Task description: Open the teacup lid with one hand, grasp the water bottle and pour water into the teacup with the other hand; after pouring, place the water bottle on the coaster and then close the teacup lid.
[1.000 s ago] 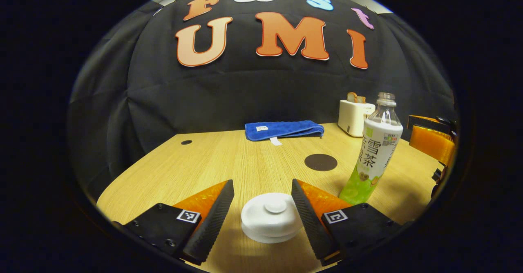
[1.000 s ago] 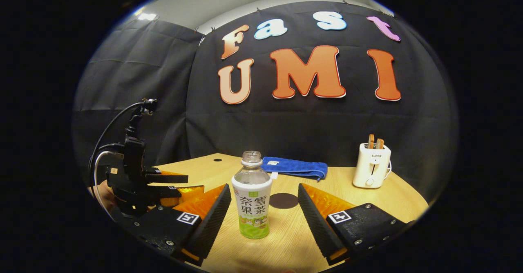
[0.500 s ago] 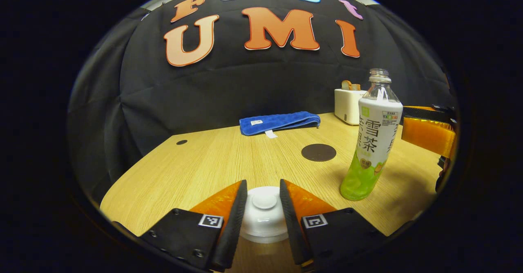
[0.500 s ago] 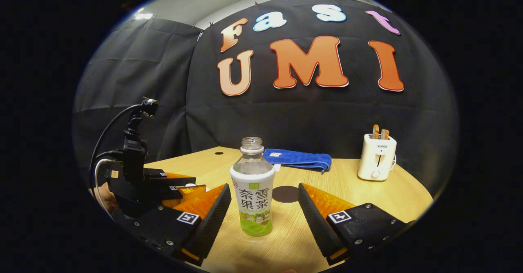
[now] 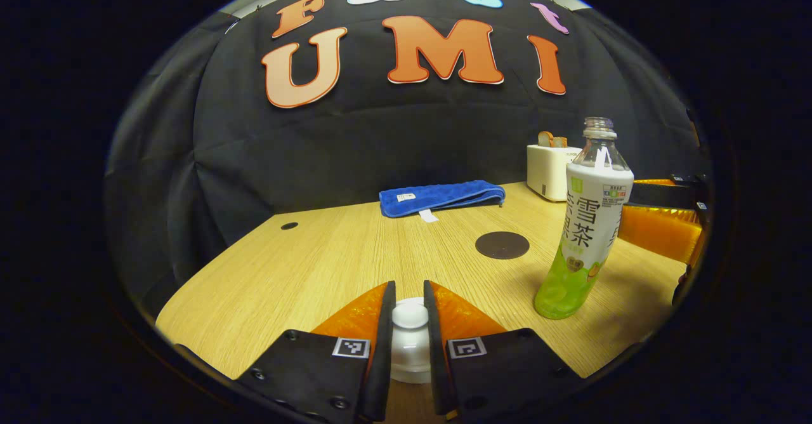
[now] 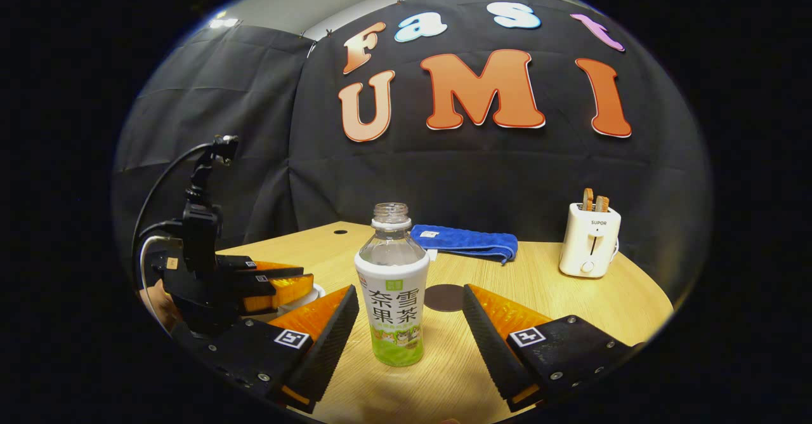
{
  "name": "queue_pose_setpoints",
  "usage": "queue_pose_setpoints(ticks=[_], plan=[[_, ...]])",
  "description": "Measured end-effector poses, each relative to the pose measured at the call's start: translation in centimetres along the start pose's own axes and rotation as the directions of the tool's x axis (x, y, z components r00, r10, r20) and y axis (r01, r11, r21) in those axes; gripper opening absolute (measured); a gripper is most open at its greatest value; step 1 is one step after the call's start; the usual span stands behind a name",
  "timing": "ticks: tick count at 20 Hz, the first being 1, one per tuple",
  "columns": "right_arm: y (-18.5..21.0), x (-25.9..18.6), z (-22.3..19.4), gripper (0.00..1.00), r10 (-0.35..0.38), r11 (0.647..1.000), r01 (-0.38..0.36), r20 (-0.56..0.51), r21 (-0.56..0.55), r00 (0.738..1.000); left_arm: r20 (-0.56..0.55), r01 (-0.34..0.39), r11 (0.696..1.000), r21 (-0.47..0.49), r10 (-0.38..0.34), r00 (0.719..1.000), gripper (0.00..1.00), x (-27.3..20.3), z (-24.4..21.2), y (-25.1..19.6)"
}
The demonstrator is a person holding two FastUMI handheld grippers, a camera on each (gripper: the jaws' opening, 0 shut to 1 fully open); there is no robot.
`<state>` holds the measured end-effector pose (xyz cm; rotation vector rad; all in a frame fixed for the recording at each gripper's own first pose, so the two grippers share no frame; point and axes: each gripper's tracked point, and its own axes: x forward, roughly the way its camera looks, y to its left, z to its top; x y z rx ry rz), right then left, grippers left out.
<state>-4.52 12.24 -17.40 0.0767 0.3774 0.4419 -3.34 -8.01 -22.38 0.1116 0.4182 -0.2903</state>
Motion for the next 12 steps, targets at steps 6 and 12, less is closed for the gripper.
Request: queue_pose_setpoints(ticks=[6,12], plan=[[1.0,1.4,-1.6,0.97,0.013,1.000,-0.013,-0.063,0.001,0.998,0.054,-0.058,0.998,-0.020,0.059,0.997,0.30,-0.7,1.5,2.4],[1.7,2.6,-3.9,0.80,0.016,1.000,-0.016,-0.131,0.003,0.991,0.060,-0.105,0.992,-0.064,0.109,0.992,0.30,-1.3,1.1,5.1]])
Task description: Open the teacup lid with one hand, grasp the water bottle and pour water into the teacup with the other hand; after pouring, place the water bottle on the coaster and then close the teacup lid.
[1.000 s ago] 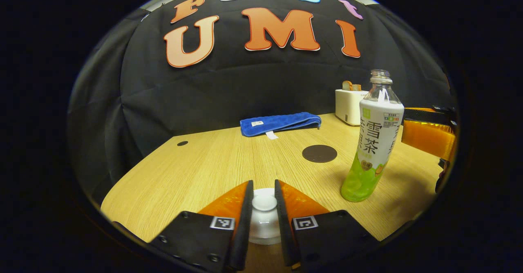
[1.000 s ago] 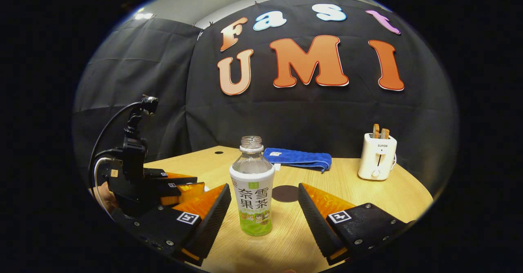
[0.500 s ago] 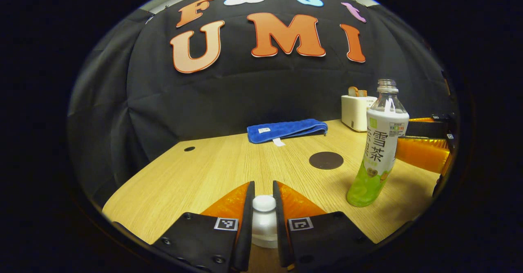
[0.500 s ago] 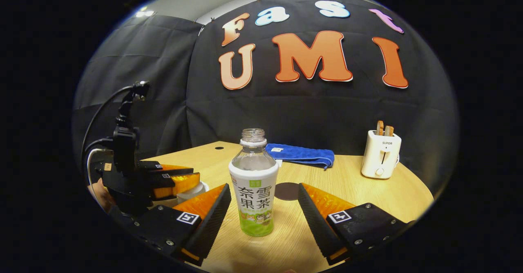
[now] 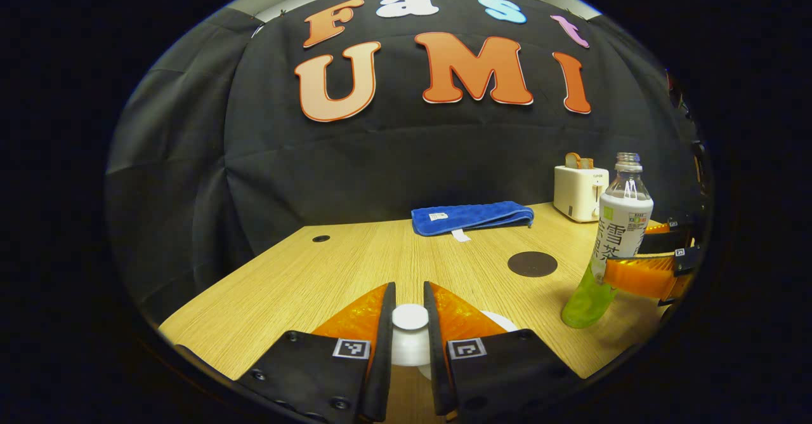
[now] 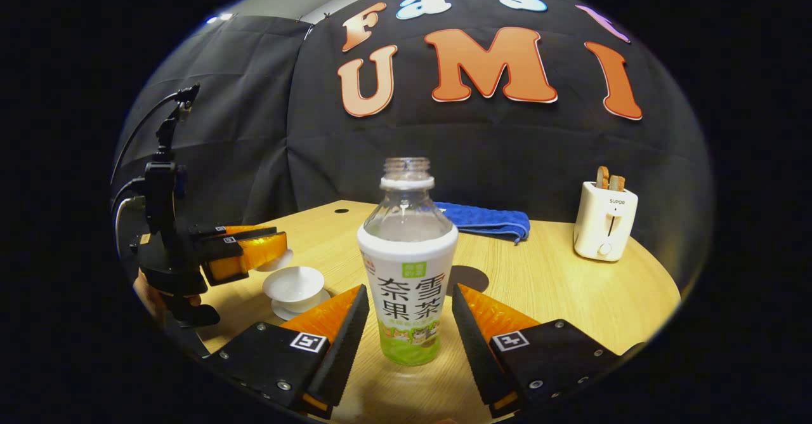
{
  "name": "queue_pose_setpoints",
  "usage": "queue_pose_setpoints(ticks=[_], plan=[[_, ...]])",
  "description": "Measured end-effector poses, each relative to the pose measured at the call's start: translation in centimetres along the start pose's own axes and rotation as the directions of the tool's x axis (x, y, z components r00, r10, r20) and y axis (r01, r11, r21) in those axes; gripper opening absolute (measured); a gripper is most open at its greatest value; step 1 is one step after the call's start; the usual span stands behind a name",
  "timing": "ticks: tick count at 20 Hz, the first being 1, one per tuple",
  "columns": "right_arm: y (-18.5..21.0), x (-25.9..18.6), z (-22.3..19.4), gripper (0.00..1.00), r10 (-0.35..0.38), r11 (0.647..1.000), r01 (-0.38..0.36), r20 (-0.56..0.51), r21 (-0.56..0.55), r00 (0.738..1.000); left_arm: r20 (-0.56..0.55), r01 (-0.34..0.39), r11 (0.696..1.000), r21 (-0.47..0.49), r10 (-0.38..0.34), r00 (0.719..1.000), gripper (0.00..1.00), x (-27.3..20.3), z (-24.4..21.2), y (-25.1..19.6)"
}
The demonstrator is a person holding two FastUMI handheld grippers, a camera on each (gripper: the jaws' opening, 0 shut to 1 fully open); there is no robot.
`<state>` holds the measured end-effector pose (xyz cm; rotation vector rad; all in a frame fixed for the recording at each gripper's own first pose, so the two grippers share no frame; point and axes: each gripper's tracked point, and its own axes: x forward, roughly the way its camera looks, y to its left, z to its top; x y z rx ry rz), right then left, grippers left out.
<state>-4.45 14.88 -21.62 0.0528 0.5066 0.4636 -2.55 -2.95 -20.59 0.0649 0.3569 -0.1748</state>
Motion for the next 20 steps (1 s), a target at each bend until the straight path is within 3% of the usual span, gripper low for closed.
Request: queue_pose_setpoints(ticks=[3,7,13,16,17,20], plan=[[-0.2,0.2,-0.1,0.67,-0.008,1.000,0.008,-0.007,0.006,1.000,0.003,-0.015,1.000,-0.014,0.015,1.000,0.30,0.1,-0.2,1.0],[-0.1,0.2,0.1,0.63,0.002,1.000,-0.002,-0.025,-0.009,1.000,0.014,-0.046,0.999,-0.020,0.046,0.999,0.28,-0.1,0.0,2.7],[-0.6,0.5,1.5,0.61,-0.061,0.988,0.058,-0.017,-0.143,0.998,0.024,-0.065,0.997,-0.035,0.066,0.998,0.30,-0.5,0.0,4.5],[-1.1,0.4,2.5,0.61,-0.110,0.954,0.106,-0.001,-0.282,0.994,0.024,-0.085,0.995,-0.045,0.086,0.996,0.27,-0.3,0.0,5.8],[-1.4,0.3,2.8,0.61,-0.131,0.933,0.127,0.010,-0.336,0.991,0.022,-0.090,0.995,-0.050,0.091,0.996,0.30,-0.4,-0.1,6.2],[-2.2,0.2,3.7,0.62,-0.182,0.867,0.179,0.039,-0.465,0.983,0.013,-0.104,0.993,-0.062,0.105,0.994,0.28,-0.8,-0.7,7.5]])
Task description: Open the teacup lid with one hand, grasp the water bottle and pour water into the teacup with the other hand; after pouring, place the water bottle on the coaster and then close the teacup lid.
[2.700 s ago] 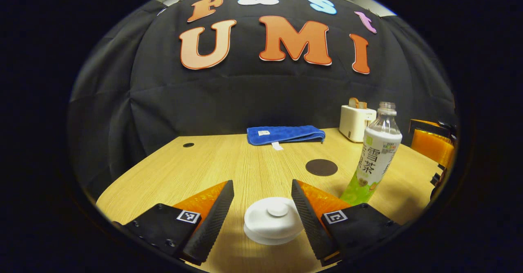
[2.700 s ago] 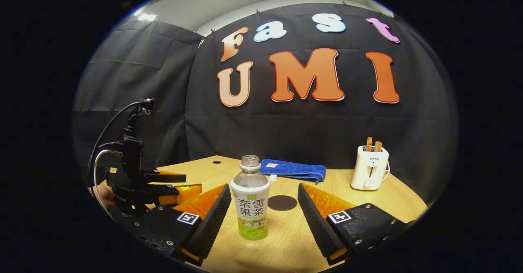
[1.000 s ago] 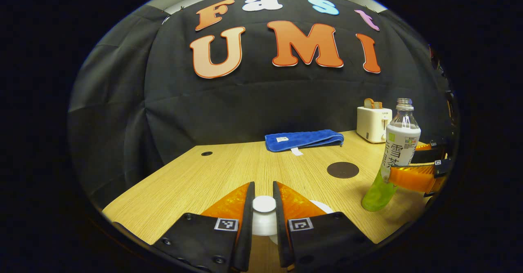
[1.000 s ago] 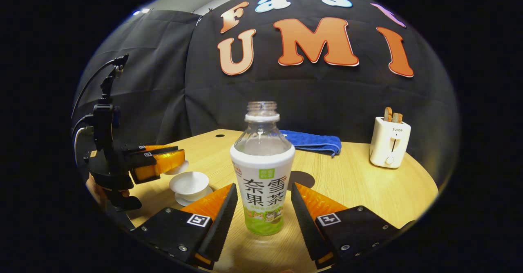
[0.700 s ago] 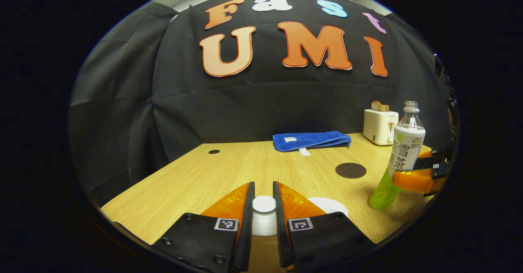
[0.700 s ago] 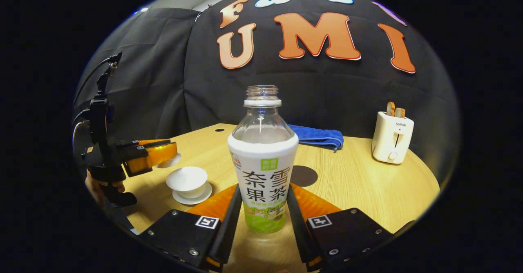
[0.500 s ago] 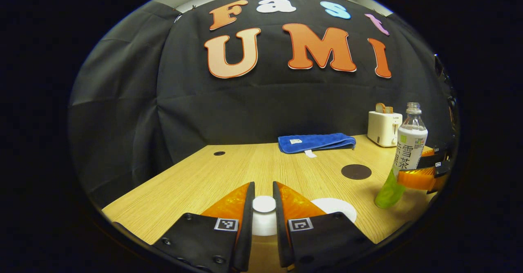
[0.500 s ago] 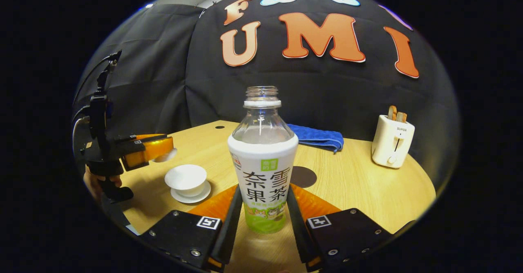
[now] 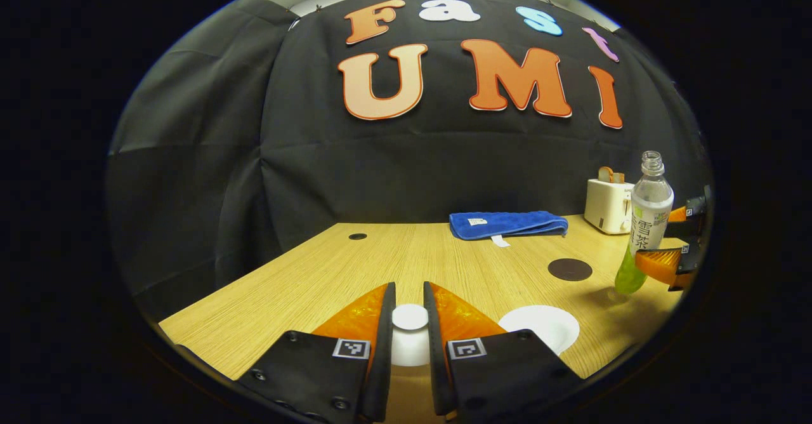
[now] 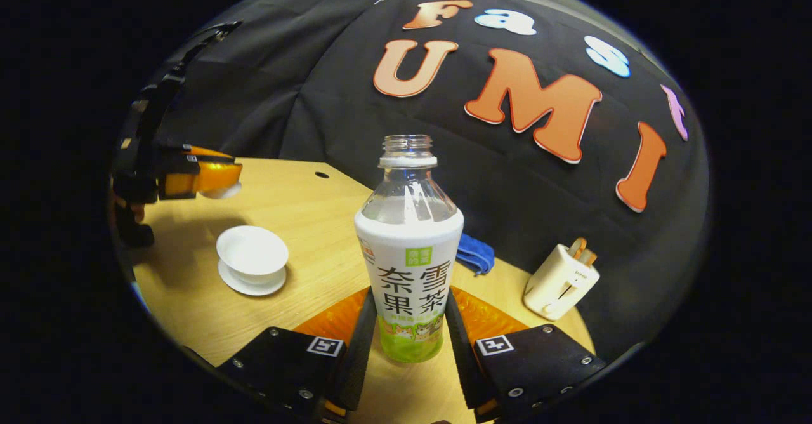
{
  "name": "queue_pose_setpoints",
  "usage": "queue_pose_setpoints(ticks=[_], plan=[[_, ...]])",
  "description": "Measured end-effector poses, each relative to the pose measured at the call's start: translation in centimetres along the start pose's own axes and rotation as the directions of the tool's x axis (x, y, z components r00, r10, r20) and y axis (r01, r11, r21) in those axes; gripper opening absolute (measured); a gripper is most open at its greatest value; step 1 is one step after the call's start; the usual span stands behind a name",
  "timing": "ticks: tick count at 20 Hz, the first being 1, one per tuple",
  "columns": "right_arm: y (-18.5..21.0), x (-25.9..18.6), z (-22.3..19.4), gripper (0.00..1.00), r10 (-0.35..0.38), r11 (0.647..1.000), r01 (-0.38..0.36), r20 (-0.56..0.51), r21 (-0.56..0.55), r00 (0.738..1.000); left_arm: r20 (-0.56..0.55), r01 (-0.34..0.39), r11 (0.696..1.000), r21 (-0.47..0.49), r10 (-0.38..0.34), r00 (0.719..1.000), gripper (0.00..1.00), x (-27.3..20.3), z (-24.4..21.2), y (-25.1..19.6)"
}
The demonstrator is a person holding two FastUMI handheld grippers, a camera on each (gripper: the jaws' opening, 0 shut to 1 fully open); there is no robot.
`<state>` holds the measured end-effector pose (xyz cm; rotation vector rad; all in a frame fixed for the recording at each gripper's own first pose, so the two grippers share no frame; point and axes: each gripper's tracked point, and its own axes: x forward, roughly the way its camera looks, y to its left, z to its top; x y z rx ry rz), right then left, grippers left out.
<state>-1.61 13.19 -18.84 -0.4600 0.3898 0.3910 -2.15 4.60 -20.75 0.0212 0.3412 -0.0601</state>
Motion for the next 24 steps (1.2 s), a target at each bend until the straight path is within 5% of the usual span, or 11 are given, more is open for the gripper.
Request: queue_pose_setpoints(ticks=[13,20,24], plan=[[0.3,1.3,0.5,0.61,-0.086,0.934,0.079,-0.006,-0.349,0.996,0.021,-0.023,1.000,-0.009,0.023,1.000,0.30,-0.4,0.7,3.4],[0.7,1.6,1.7,0.61,-0.137,0.801,0.152,0.070,-0.579,0.988,0.015,-0.029,0.999,-0.026,0.029,0.999,0.30,-0.3,0.0,4.8],[1.3,1.7,2.5,0.61,-0.147,0.694,0.187,0.117,-0.695,0.982,0.013,-0.037,0.999,-0.031,0.038,0.999,0.30,-0.6,-0.1,5.7]])
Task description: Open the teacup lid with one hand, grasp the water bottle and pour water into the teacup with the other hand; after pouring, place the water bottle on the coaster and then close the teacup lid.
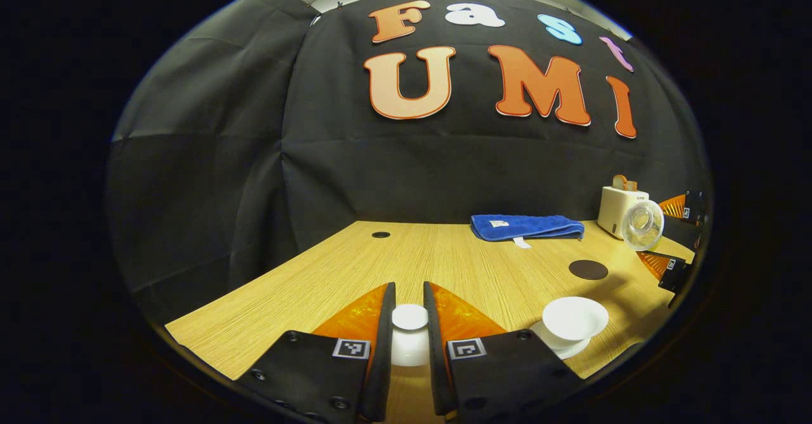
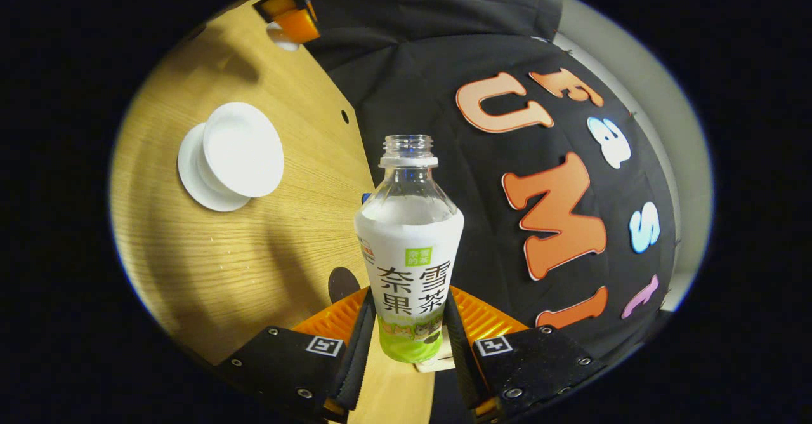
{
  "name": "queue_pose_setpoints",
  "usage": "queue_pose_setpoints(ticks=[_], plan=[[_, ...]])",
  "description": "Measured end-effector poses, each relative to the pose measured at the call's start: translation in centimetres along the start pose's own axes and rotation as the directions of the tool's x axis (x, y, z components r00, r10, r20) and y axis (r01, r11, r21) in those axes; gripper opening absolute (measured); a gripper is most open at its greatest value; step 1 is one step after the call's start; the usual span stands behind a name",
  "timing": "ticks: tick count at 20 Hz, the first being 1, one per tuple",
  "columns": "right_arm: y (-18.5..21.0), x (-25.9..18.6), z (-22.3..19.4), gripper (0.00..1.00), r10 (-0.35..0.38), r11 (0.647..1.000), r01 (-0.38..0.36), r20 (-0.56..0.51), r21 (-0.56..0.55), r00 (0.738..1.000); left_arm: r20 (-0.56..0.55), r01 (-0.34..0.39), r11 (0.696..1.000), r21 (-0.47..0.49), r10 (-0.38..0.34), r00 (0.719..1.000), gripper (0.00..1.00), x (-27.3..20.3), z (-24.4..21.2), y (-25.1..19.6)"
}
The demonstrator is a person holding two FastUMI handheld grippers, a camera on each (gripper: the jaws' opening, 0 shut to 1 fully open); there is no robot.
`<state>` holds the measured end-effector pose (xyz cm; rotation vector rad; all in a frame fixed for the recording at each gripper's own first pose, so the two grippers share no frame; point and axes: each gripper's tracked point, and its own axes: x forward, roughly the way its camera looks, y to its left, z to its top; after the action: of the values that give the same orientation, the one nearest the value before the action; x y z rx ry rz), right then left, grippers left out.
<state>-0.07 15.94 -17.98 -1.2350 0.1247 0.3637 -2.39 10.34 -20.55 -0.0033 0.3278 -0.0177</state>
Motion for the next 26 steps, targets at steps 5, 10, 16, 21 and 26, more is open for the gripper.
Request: queue_pose_setpoints(ticks=[5,10,16,21,26], plan=[[0.5,0.1,0.8,0.61,0.026,0.998,-0.025,0.023,-0.064,0.999,0.004,-0.004,1.000,0.000,0.004,1.000,0.30,-0.4,-0.1,0.8],[0.2,0.5,1.0,0.61,-0.019,0.980,0.028,0.048,-0.195,0.999,0.007,-0.004,1.000,0.006,0.004,1.000,0.28,-0.7,-0.2,1.4],[-0.3,1.0,1.3,0.61,-0.058,0.940,0.084,0.088,-0.330,0.994,0.003,-0.009,1.000,0.007,0.009,1.000,0.31,-0.7,-0.6,2.1],[-0.5,1.0,1.6,0.61,-0.085,0.903,0.127,0.120,-0.410,0.989,0.002,-0.008,1.000,0.007,0.008,1.000,0.28,-0.9,-0.9,2.4],[-0.8,1.2,2.2,0.61,-0.101,0.883,0.158,0.149,-0.441,0.984,-0.003,-0.008,1.000,0.004,0.008,1.000,0.27,-1.0,-0.9,2.7]])
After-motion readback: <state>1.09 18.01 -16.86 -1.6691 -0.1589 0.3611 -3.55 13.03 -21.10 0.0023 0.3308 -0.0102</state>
